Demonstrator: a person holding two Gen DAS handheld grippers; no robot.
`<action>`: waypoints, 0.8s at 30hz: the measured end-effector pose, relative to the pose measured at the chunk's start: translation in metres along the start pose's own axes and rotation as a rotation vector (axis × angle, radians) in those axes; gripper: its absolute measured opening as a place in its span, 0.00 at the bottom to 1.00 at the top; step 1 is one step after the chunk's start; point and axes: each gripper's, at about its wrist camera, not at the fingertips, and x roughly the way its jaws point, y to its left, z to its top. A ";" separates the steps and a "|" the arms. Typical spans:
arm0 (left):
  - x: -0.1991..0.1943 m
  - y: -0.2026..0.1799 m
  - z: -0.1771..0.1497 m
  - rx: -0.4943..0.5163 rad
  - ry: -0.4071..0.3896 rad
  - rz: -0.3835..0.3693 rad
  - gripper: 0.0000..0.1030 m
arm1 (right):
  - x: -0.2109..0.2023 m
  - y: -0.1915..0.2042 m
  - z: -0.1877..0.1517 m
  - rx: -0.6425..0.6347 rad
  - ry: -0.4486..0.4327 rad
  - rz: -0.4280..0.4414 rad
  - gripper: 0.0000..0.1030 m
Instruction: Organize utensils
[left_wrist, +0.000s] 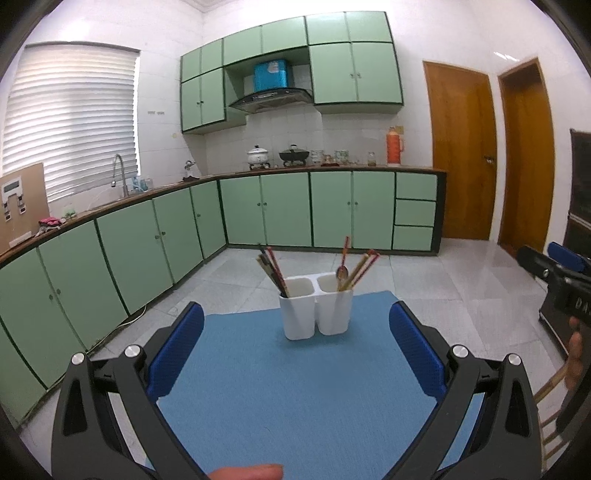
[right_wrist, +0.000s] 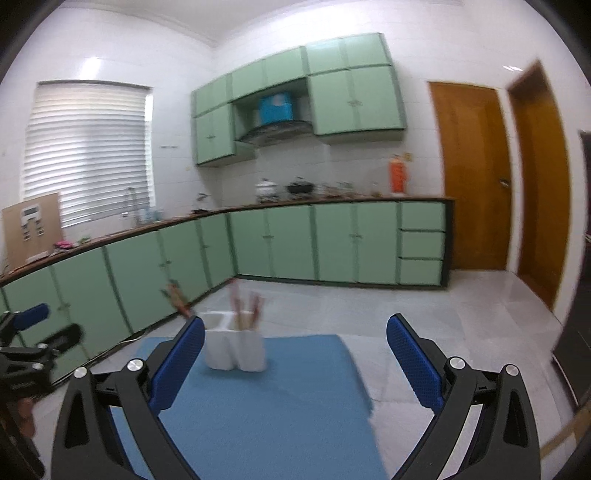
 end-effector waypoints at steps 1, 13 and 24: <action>0.002 -0.003 -0.001 0.007 0.004 -0.005 0.95 | -0.001 -0.009 -0.002 0.017 0.004 -0.021 0.94; 0.007 -0.014 -0.003 -0.019 0.008 -0.026 0.95 | -0.006 -0.019 -0.010 0.017 0.007 -0.045 0.94; 0.005 0.008 -0.002 -0.064 -0.004 0.011 0.95 | 0.009 0.061 -0.003 -0.087 0.033 0.139 0.94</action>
